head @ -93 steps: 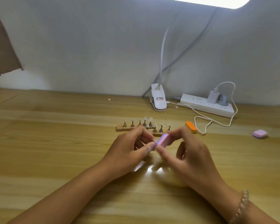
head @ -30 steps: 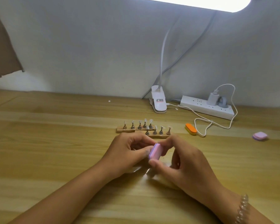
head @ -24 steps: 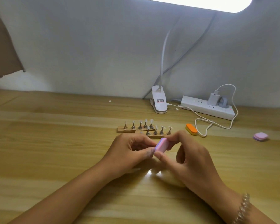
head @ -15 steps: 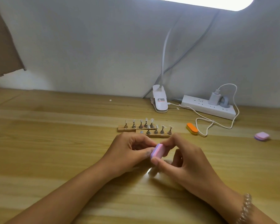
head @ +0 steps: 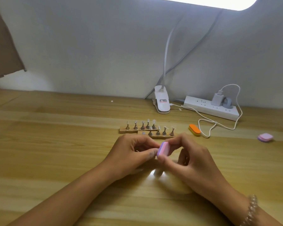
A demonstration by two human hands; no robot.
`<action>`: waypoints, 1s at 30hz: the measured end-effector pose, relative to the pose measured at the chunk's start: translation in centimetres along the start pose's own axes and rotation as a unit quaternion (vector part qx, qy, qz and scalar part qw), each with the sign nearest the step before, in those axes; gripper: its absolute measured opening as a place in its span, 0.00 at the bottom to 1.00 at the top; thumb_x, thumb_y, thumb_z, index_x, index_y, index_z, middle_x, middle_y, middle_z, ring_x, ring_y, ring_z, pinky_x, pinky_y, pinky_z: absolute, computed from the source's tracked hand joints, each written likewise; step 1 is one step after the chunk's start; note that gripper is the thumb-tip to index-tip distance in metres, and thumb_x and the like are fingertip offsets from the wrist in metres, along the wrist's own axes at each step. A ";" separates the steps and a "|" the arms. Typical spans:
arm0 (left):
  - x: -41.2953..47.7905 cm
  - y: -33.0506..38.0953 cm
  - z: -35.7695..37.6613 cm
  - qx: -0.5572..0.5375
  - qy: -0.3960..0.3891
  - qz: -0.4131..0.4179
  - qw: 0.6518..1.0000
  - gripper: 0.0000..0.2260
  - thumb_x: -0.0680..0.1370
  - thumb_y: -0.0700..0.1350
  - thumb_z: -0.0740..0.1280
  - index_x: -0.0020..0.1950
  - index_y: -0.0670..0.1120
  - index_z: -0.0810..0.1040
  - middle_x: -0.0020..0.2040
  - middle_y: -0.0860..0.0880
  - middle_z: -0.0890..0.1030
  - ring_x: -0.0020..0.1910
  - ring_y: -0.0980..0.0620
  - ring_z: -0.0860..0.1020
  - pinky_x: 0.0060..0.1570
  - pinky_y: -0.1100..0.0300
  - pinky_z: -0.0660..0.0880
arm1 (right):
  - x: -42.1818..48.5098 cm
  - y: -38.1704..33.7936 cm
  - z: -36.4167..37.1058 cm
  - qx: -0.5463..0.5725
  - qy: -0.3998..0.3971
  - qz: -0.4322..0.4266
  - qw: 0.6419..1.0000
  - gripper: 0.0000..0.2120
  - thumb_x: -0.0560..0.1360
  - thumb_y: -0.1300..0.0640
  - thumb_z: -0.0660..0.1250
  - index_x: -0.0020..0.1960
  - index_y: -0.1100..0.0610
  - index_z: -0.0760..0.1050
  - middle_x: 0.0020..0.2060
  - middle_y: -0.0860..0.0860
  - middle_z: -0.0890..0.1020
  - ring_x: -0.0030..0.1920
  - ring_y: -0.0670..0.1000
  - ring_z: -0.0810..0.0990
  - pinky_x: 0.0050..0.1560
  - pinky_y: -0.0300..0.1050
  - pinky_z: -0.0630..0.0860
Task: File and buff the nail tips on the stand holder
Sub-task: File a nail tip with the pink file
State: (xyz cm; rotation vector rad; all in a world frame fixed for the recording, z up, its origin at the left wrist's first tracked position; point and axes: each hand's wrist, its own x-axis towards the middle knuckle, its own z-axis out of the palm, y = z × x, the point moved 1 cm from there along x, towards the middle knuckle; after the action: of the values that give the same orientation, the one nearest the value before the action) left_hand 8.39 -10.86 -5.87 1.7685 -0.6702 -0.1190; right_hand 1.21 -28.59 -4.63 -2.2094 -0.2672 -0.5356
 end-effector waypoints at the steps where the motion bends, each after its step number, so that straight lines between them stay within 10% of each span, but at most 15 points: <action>1: 0.0 0.0 0.0 -0.002 0.002 -0.002 1.000 0.06 0.75 0.36 0.73 0.49 0.45 0.87 0.41 0.46 0.86 0.40 0.47 0.84 0.42 0.51 0.79 | 0.0 0.0 0.1 -0.009 -0.007 -0.008 1.000 0.13 0.69 0.50 0.77 0.49 0.49 0.76 0.41 0.41 0.83 0.25 0.46 0.73 0.28 0.36 0.67; 8: 0.0 -0.3 -0.1 0.000 -0.002 0.003 1.000 0.07 0.76 0.36 0.73 0.50 0.45 0.87 0.43 0.47 0.87 0.45 0.46 0.85 0.48 0.48 0.80 | -0.2 -0.1 0.3 -0.053 -0.010 -0.034 0.998 0.14 0.68 0.40 0.72 0.48 0.47 0.76 0.42 0.40 0.82 0.27 0.48 0.74 0.29 0.40 0.69; 13: 0.1 -0.6 0.2 -0.019 -0.004 -0.017 1.000 0.05 0.78 0.37 0.70 0.50 0.46 0.83 0.45 0.48 0.87 0.42 0.54 0.85 0.40 0.66 0.76 | 0.5 1.3 -0.7 0.018 0.098 0.046 0.994 0.12 0.71 0.54 0.75 0.51 0.47 0.75 0.43 0.40 0.82 0.23 0.48 0.74 0.26 0.41 0.70; 19: 0.0 -0.6 0.1 0.014 -0.006 0.009 1.000 0.06 0.81 0.37 0.67 0.52 0.46 0.82 0.43 0.53 0.85 0.42 0.54 0.85 0.40 0.68 0.75 | 0.0 0.5 0.1 -0.033 0.024 -0.019 0.999 0.17 0.71 0.55 0.74 0.58 0.46 0.75 0.43 0.39 0.82 0.26 0.50 0.76 0.28 0.42 0.73; 30: -0.1 0.3 0.1 0.126 -0.014 0.066 0.990 0.10 0.83 0.43 0.63 0.52 0.52 0.83 0.38 0.61 0.80 0.37 0.53 0.81 0.42 0.48 0.78 | 0.0 0.8 0.2 -0.049 -0.014 -0.050 0.997 0.24 0.73 0.56 0.74 0.66 0.42 0.73 0.47 0.38 0.80 0.28 0.49 0.77 0.31 0.46 0.76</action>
State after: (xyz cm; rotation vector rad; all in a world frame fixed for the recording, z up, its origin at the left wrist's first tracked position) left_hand 8.15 -10.95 -5.61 1.9594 -0.8503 0.0345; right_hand 1.55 -28.89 -5.29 -2.3086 -0.3765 -0.5836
